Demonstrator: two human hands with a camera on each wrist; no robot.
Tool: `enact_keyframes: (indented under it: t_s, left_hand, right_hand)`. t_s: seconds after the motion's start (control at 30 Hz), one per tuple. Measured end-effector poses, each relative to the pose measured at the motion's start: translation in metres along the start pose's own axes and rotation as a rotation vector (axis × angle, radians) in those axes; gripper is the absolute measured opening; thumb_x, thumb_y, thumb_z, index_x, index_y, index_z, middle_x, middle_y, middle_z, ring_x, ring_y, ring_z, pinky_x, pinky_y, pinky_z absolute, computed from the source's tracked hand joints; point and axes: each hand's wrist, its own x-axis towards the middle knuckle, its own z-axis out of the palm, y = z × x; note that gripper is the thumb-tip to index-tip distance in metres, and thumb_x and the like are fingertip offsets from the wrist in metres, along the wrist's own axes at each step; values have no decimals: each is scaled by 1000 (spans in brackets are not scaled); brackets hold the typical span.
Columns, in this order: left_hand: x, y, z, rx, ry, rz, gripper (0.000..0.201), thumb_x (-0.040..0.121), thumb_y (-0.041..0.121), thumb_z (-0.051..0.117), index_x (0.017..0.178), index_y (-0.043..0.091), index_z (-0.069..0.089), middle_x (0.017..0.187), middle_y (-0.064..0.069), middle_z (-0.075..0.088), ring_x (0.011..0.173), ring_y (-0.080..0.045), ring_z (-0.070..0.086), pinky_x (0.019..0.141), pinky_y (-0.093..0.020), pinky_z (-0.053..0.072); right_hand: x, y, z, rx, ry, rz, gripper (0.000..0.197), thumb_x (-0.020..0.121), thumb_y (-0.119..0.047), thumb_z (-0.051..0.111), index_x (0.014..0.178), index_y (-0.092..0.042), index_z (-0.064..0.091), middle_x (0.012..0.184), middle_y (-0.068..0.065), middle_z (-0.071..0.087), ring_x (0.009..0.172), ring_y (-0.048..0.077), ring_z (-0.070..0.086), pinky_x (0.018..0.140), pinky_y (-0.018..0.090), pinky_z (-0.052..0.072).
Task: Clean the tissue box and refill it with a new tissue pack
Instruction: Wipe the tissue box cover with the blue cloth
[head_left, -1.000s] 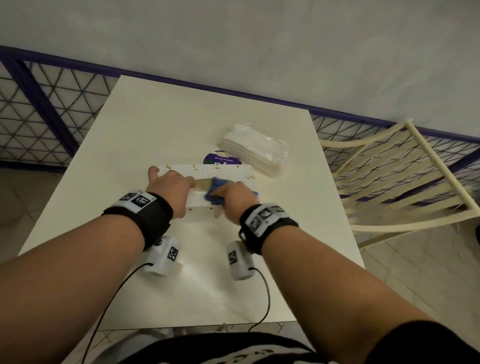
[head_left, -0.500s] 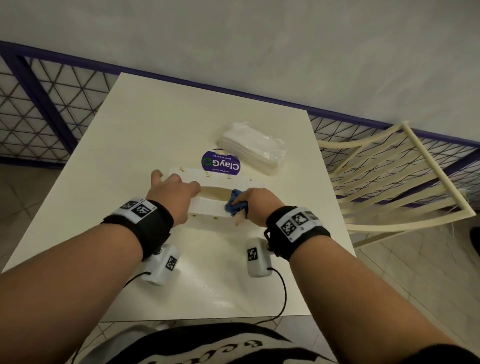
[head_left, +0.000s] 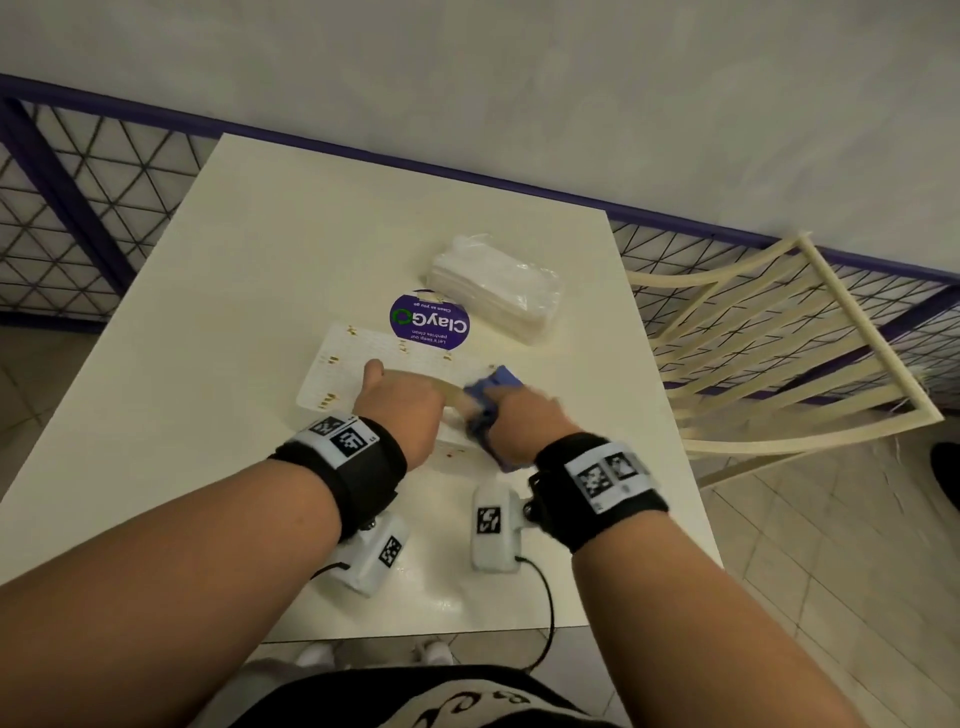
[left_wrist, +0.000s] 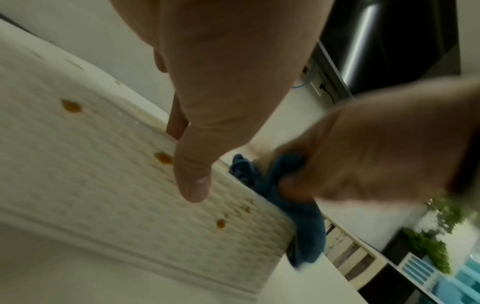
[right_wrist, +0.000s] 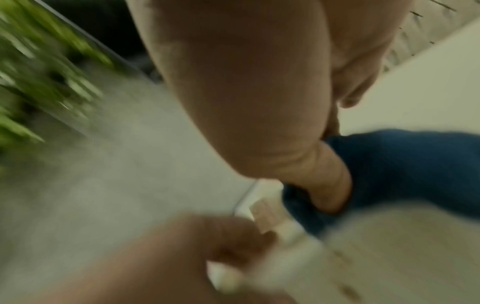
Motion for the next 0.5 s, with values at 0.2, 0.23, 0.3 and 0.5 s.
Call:
enact_keyframes:
  t_s: [0.2,0.23,0.3,0.5]
  left_hand:
    - [7,0,-2,6,-57,-30,19,77,22,65,95,30,63,91,8,66,87,-18,60,100,-47,20]
    - [9,0,-1,14,-65,-33,20,76,23,64,95,28,65,89,7,66,86,-18,60,100,-48,19]
    - [11,1,2,15,-58,-35,21,74,22,60,94,27,66,86,7,65,82,-18,60,97,-46,20]
    - [11,4,0,-3,-35,-46,15,75,21,57,89,25,60,75,7,56,70,-19,50,90,-39,25]
  right_hand:
    - [49,0,13,42,-29,85,68,96,-31,43,152,-21,5,162,0,-1,148,30,1,117,53,16]
    - [57,-1,10,43,5,81,68,95,-33,44,152,-19,9,160,3,6,147,31,6,116,51,19]
    - [62,-4,12,-5,34,82,69,93,-34,48,150,-14,14,157,7,16,144,30,15,115,46,24]
    - [32,-14,40,-90,-120,-5,70,97,-33,45,152,-9,9,160,12,8,146,31,16,114,43,26]
